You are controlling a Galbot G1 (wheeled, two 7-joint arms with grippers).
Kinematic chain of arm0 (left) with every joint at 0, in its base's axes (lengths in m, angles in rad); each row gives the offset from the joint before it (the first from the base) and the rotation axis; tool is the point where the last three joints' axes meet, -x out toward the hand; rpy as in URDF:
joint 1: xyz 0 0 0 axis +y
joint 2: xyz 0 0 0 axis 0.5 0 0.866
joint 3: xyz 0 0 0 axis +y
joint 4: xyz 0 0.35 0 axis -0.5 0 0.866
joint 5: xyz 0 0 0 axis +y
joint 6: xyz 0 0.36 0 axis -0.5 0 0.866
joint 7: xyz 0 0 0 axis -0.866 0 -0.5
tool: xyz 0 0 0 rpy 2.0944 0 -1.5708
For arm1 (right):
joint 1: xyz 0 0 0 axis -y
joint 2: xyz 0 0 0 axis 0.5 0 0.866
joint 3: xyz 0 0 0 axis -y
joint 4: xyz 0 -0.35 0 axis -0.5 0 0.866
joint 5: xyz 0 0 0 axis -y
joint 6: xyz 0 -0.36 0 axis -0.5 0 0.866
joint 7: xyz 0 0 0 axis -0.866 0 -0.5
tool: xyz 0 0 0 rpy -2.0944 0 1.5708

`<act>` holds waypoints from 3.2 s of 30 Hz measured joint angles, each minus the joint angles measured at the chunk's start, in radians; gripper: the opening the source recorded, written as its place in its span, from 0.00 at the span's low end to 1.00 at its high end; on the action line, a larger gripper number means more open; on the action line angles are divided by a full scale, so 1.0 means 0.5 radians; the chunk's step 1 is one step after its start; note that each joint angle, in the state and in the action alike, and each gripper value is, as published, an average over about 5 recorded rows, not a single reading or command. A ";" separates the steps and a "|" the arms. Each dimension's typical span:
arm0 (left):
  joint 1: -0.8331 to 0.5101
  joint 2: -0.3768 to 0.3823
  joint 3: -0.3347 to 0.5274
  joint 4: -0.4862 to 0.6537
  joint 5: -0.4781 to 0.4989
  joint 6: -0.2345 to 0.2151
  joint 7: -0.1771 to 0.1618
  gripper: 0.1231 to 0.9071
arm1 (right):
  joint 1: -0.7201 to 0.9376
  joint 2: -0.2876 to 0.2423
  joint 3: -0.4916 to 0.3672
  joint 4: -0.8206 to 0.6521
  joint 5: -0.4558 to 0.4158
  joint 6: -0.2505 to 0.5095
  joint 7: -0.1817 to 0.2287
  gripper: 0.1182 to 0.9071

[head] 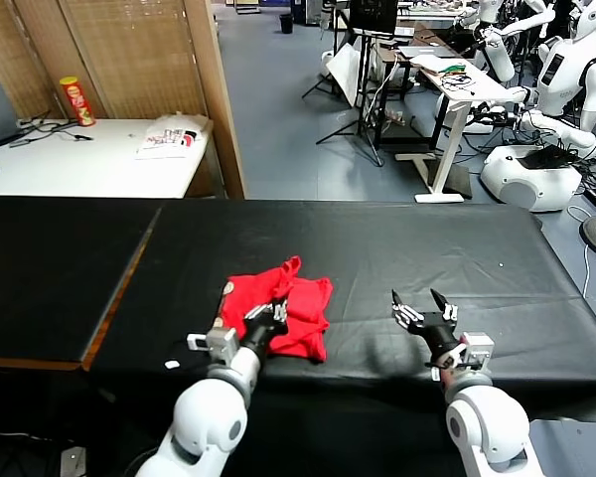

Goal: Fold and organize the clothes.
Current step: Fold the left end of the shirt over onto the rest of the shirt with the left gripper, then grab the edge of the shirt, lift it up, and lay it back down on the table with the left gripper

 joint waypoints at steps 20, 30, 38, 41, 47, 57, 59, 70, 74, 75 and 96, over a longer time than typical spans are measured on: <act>0.009 -0.228 0.017 0.106 -0.054 -0.019 -0.066 0.41 | 0.082 -0.048 -0.158 -0.095 -0.015 0.006 -0.085 0.86; 0.025 -0.232 -0.113 -0.046 -0.122 -0.111 -0.045 0.86 | 0.281 -0.076 -0.511 -0.230 0.000 0.003 -0.172 0.86; 0.167 0.004 -0.356 -0.005 0.142 -0.237 0.080 0.86 | 0.481 -0.011 -0.816 -0.400 -0.205 -0.073 -0.107 0.86; 0.205 0.023 -0.426 0.022 0.163 -0.265 0.101 0.86 | 0.491 0.008 -0.856 -0.462 -0.403 -0.083 -0.055 0.86; 0.230 0.026 -0.516 0.103 0.124 -0.306 0.146 0.86 | 0.464 0.051 -0.877 -0.511 -0.607 0.009 0.022 0.86; 0.181 0.000 -0.650 0.213 -0.408 -0.287 0.139 0.86 | 0.367 0.090 -0.767 -0.355 -0.270 0.151 0.029 0.86; 0.174 -0.013 -0.671 0.223 -0.586 -0.277 0.124 0.86 | 0.338 0.070 -0.722 -0.294 -0.205 0.152 0.026 0.86; 0.215 -0.053 -0.648 0.273 -0.962 -0.301 0.141 0.86 | 0.254 0.008 -0.559 -0.103 -0.105 0.142 0.024 0.86; 0.208 -0.061 -0.644 0.289 -0.983 -0.307 0.142 0.86 | 0.251 0.012 -0.551 -0.090 -0.102 0.142 0.022 0.86; 0.206 -0.061 -0.644 0.294 -0.985 -0.310 0.143 0.85 | 0.251 0.012 -0.549 -0.090 -0.102 0.142 0.022 0.86; 0.146 0.016 -0.677 0.276 -0.613 -0.304 0.178 0.04 | 0.187 0.032 -0.471 -0.043 -0.144 0.137 0.018 0.86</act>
